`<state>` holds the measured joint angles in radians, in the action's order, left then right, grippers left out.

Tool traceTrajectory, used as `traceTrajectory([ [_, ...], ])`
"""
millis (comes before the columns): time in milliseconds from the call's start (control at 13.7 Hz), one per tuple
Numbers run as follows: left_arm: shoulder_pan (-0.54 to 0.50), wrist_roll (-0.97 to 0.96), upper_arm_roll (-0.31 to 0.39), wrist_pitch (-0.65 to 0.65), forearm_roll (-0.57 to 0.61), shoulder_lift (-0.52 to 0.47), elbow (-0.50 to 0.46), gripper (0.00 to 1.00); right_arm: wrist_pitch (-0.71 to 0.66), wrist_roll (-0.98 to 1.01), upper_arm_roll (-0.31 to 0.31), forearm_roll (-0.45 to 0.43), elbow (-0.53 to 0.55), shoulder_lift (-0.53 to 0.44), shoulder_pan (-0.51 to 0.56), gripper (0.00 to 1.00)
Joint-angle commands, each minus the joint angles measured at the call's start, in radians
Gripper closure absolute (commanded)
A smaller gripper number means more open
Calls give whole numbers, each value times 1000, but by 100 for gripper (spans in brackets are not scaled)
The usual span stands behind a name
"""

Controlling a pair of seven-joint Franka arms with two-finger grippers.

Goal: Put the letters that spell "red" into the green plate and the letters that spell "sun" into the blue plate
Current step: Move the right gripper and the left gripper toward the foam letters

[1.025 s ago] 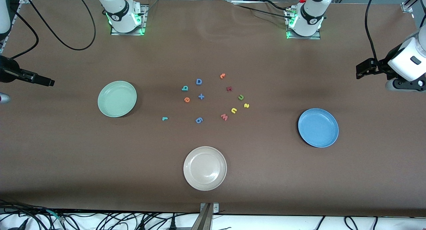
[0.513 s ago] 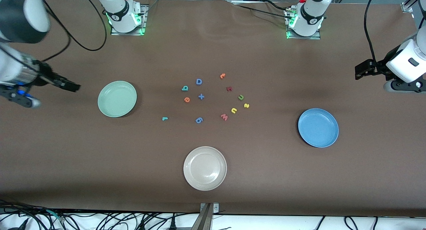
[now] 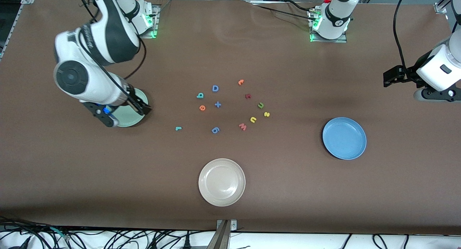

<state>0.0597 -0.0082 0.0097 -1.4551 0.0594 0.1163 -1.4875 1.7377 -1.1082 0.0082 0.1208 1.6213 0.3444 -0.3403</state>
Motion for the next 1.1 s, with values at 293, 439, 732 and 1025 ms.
traceTrajectory([
  [293,16,-7,-7,2,-26,63,30,0,428,-238,-5,71,299,11,-181,1],
  [439,19,-7,-8,-7,-26,118,32,0,479,-278,-5,71,356,22,-218,1],
  [732,67,-10,-20,-44,-46,198,49,0,493,-410,-4,72,394,48,-252,1],
  [1025,138,-123,-22,-74,-134,259,44,0,653,-568,51,71,396,129,-253,2],
])
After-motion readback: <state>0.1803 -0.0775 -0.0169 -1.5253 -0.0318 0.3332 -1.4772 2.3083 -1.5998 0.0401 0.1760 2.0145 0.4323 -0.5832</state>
